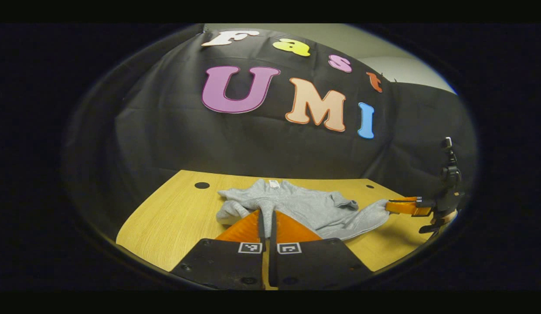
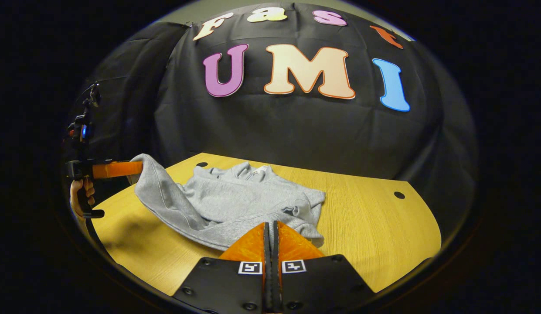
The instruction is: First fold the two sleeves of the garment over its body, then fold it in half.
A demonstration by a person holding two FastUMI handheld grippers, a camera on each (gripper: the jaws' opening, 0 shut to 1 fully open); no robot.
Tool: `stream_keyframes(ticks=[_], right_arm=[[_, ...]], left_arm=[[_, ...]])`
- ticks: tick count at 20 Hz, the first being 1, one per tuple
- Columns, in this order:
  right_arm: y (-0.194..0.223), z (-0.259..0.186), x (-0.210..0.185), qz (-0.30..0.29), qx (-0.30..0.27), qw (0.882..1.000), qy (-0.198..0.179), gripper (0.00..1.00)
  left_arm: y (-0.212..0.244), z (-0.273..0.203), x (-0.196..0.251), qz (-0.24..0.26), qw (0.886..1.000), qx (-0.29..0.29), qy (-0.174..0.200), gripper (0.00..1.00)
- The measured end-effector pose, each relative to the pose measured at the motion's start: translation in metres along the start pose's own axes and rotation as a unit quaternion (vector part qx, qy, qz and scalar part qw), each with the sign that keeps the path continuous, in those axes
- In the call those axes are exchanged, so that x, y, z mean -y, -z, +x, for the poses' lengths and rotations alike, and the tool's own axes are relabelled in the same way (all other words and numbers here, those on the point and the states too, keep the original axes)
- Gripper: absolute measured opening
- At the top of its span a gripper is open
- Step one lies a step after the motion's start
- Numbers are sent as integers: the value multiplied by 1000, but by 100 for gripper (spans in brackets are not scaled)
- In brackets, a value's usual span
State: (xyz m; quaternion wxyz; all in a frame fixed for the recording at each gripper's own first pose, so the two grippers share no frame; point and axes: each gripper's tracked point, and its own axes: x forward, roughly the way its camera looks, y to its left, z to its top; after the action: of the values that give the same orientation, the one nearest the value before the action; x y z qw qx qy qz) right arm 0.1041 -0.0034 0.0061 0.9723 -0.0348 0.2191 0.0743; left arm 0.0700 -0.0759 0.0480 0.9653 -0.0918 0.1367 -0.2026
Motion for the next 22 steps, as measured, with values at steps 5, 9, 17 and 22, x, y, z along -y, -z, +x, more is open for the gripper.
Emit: stream_keyframes(ticks=[5, 9, 17, 22], right_arm=[[-19, 46, 23, 13, -7, 1000, 15, 2], [-18, 87, 41, 50, -27, 998, 22, 2], [-3, 129, 54, 125, -50, 991, 8, 2], [-7, 140, 58, 160, -49, 986, 1, 2]], left_arm=[[-15, 50, -9, -20, 1000, 4, -11, 0], [-3, 96, -25, -36, 999, -26, -28, 0], [33, 154, -45, -61, 994, -68, -54, 0], [38, 164, -47, -46, 994, -72, -63, 0]])
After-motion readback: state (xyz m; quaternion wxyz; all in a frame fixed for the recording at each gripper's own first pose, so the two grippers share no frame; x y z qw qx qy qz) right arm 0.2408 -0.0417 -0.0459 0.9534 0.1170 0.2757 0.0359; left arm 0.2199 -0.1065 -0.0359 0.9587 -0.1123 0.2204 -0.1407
